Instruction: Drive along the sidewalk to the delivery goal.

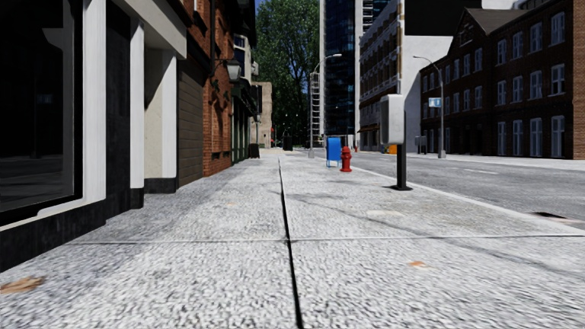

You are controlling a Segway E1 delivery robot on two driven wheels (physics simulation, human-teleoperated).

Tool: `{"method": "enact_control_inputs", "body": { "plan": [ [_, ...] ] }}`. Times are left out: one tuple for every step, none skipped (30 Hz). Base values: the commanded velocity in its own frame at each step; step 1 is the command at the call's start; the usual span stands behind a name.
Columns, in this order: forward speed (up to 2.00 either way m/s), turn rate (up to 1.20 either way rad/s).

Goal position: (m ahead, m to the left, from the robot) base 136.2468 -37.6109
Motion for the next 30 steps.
{"method": "enact_control_inputs", "body": {
  "plan": [
    [2.0, 0.0],
    [2.0, 0.0],
    [2.0, 0.0],
    [2.0, 0.0],
    [2.0, 0.0],
    [2.0, 0.0],
    [2.0, 0.0],
    [2.0, 0.0],
    [2.0, 0.0],
    [2.0, 0.0],
    [2.0, 0.0],
    [2.0, 0.0],
    [2.0, 0.0],
    [2.0, 0.0],
    [2.0, 0.0],
    [2.0, 0.0],
    [2.0, 0.0],
    [2.0, 0.0],
    [2.0, 0.0],
    [2.0, 0.0],
    [2.0, 0.0],
    [2.0, 0.0],
    [2.0, 0.0],
    [2.0, 0.0],
    [2.0, 0.0],
    [2.0, 0.0],
    [2.0, 0.0],
    [2.0, 0.0],
    [2.0, 0.0],
    [2.0, 0.0]
  ]
}}
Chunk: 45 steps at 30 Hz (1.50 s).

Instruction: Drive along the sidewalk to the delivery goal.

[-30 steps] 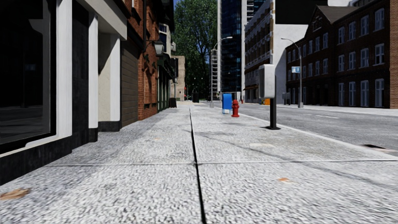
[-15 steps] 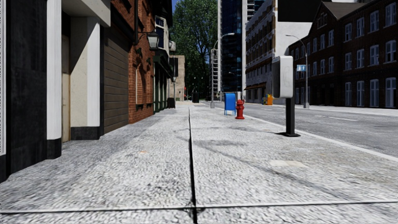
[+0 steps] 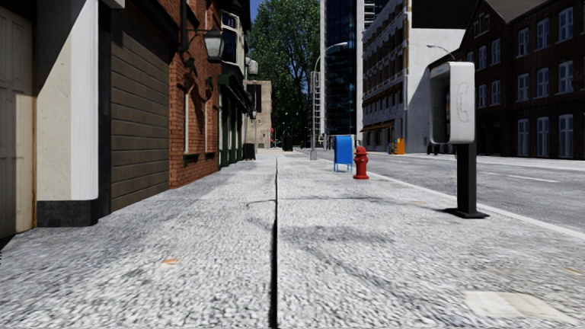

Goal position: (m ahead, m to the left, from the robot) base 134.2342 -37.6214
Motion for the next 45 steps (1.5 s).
{"method": "enact_control_inputs", "body": {
  "plan": [
    [2.0, 0.0],
    [2.0, 0.0],
    [2.0, 0.0],
    [2.0, 0.0],
    [2.0, 0.0],
    [2.0, 0.0],
    [2.0, 0.0],
    [2.0, 0.0],
    [2.0, 0.0],
    [2.0, 0.0],
    [2.0, 0.0],
    [2.0, 0.0],
    [2.0, 0.0],
    [2.0, 0.0],
    [2.0, 0.0],
    [2.0, 0.0],
    [2.0, 0.0],
    [2.0, 0.0],
    [2.0, 0.0],
    [2.0, 0.0],
    [2.0, 0.0],
    [2.0, 0.0],
    [2.0, 0.0],
    [2.0, 0.0],
    [2.0, 0.0],
    [2.0, 0.0],
    [2.0, 0.0],
    [2.0, 0.0],
    [2.0, 0.0],
    [2.0, 0.0],
    [2.0, 0.0],
    [2.0, 0.0],
    [2.0, 0.0],
    [2.0, 0.0],
    [2.0, 0.0],
    [2.0, 0.0],
    [2.0, 0.0],
    [2.0, 0.0],
    [2.0, 0.0],
    [2.0, 0.0],
    [2.0, 0.0],
    [2.0, 0.0],
    [2.0, 0.0],
    [2.0, 0.0],
    [2.0, 0.0]
  ]
}}
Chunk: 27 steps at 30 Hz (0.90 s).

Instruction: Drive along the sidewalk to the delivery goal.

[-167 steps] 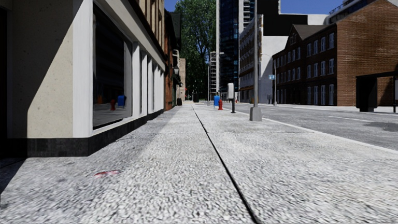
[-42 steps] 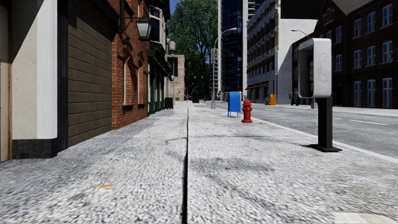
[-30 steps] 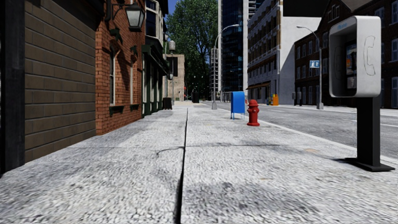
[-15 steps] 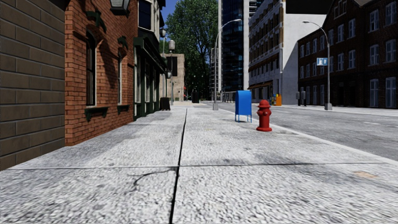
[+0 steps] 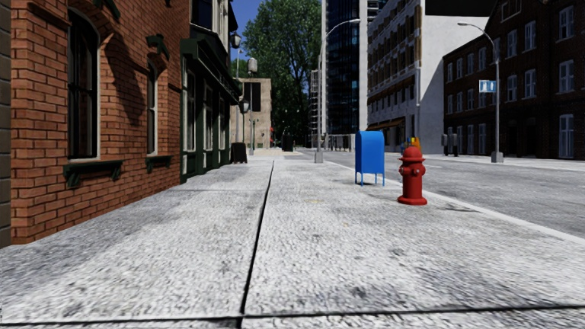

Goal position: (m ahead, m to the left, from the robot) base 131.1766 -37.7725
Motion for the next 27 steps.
{"method": "enact_control_inputs", "body": {
  "plan": [
    [2.0, 0.0],
    [2.0, 0.0],
    [2.0, 0.0],
    [2.0, 0.0],
    [2.0, 0.0],
    [2.0, 0.09],
    [2.0, 0.37],
    [2.0, 0.56],
    [2.0, 0.59],
    [2.0, 0.51],
    [2.0, 0.08],
    [2.0, 0.0],
    [2.0, 0.0],
    [2.0, 0.0],
    [2.0, 0.0],
    [2.0, 0.0],
    [2.0, 0.0],
    [2.0, 0.0],
    [2.0, 0.0],
    [2.0, 0.0],
    [2.0, 0.0],
    [2.0, 0.0],
    [2.0, 0.0],
    [2.0, 0.0],
    [2.0, 0.0],
    [2.0, 0.0],
    [2.0, 0.0]
  ]
}}
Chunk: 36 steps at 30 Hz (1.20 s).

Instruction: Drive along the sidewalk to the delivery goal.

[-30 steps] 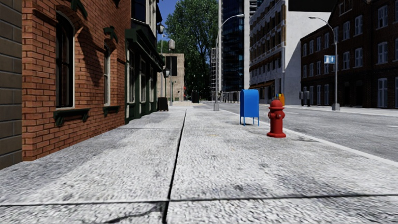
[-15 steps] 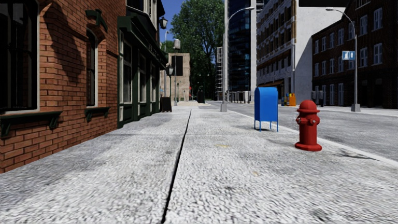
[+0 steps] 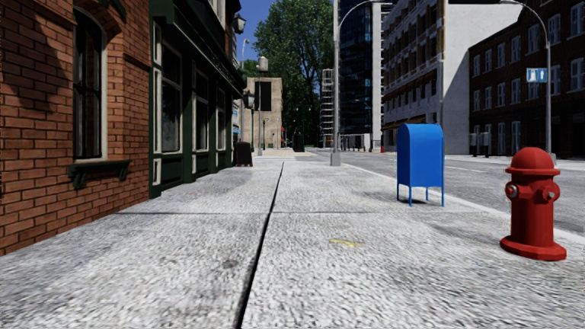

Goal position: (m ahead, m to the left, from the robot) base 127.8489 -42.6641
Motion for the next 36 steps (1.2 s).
{"method": "enact_control_inputs", "body": {
  "plan": [
    [2.0, 0.0],
    [2.0, 0.0],
    [2.0, 0.0],
    [2.0, 0.0],
    [2.0, 0.0],
    [2.0, 0.0],
    [2.0, 0.0],
    [2.0, 0.0],
    [2.0, 0.0],
    [2.0, 0.0],
    [2.0, 0.0],
    [2.0, 0.0],
    [2.0, 0.0],
    [2.0, 0.0],
    [2.0, 0.0],
    [2.0, 0.0],
    [2.0, 0.0],
    [2.0, 0.0],
    [2.0, 0.0],
    [2.0, 0.0],
    [2.0, 0.0],
    [2.0, 0.0],
    [2.0, 0.0],
    [2.0, 0.0],
    [2.0, 0.0],
    [2.0, 0.0],
    [2.0, 0.0],
    [2.0, 0.0],
    [2.0, 0.0],
    [2.0, 0.0],
    [2.0, 0.0],
    [2.0, 0.0],
    [2.0, 0.0],
    [2.0, 0.0],
    [2.0, 0.0],
    [2.0, 0.0]
  ]
}}
